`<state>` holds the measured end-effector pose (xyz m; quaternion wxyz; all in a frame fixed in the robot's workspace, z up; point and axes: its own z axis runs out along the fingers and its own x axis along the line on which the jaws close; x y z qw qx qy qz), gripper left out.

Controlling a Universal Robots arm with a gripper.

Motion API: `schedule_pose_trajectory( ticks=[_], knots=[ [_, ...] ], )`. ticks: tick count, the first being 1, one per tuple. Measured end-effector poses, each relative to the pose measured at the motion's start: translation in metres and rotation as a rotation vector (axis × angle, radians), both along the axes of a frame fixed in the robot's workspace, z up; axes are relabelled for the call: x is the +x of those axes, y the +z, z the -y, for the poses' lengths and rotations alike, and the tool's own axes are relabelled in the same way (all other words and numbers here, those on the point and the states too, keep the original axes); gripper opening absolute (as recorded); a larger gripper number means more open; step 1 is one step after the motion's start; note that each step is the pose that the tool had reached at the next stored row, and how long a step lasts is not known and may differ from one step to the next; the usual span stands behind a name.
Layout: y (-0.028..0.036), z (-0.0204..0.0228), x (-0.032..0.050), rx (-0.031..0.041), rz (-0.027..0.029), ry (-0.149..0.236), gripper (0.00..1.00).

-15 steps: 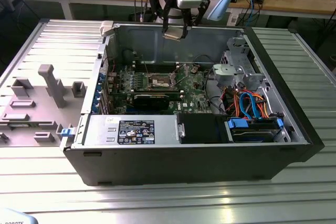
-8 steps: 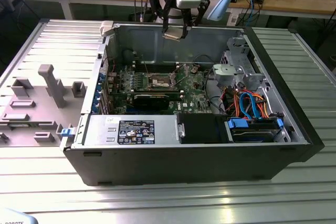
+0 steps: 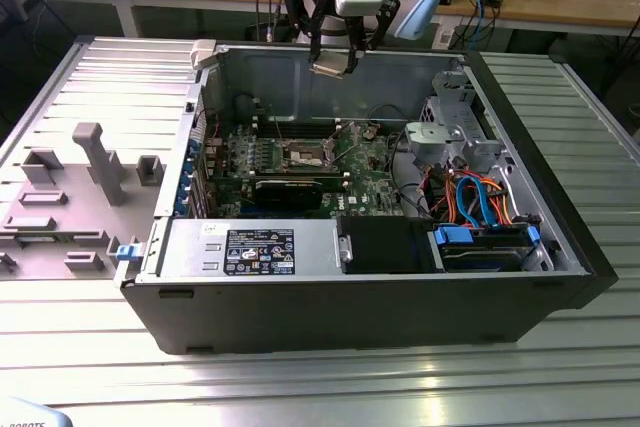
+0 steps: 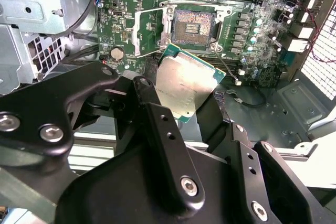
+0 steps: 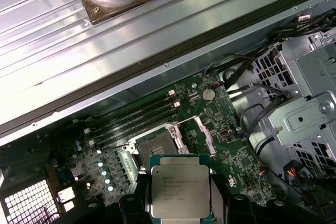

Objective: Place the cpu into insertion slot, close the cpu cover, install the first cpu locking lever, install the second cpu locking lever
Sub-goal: 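Place the cpu into insertion slot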

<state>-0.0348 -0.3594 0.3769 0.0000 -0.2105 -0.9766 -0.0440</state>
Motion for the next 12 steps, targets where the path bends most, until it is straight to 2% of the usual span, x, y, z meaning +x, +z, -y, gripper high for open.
schedule_pose_trajectory(
  ticks=[12],
  knots=[
    [0.0000, 0.0000, 0.0000, 0.0000, 0.0000, -0.005, 0.55]
  ],
)
